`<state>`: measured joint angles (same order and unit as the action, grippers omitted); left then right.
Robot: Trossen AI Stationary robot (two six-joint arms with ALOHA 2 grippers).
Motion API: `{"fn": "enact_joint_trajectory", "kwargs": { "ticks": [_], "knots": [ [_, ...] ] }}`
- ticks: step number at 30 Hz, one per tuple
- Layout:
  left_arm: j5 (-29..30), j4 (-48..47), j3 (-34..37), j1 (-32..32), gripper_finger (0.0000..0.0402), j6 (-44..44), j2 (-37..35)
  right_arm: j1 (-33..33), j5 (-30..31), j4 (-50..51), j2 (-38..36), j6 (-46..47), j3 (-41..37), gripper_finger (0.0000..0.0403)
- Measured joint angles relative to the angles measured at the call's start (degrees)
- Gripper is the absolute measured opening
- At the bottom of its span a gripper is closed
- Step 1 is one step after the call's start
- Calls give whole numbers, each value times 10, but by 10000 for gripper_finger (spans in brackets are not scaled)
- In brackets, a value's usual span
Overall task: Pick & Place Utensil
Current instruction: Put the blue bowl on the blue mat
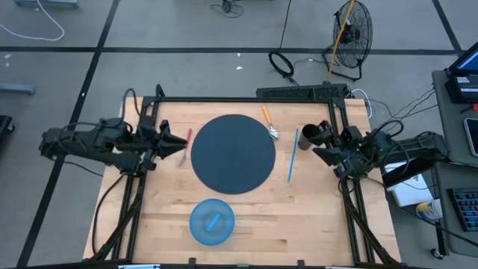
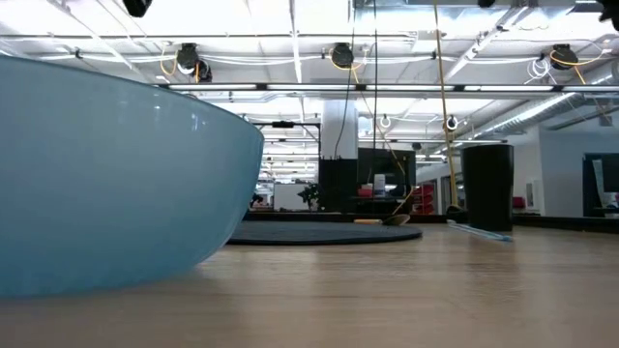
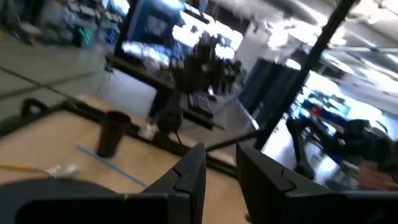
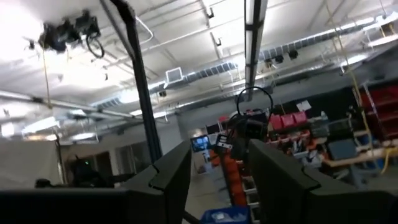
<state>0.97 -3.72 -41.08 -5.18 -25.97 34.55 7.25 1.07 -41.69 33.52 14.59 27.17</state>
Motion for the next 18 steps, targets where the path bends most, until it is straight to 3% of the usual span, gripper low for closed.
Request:
{"fn": "enact_joint_trajectory", "kwargs": {
  "ticks": [6,9,13,18],
  "knots": [
    [-33,-14,-23,-23,93,-30,30,0,-38,40,59,-31,85,155],
    [-41,-24,-24,-44,93,-54,41,0,-45,114,75,-18,124,155],
    [-29,-83,-24,-80,92,-107,57,0,-43,219,91,-8,156,155],
    [3,-148,-24,-131,92,-177,91,0,-39,239,96,-10,162,155]
  ]
}}
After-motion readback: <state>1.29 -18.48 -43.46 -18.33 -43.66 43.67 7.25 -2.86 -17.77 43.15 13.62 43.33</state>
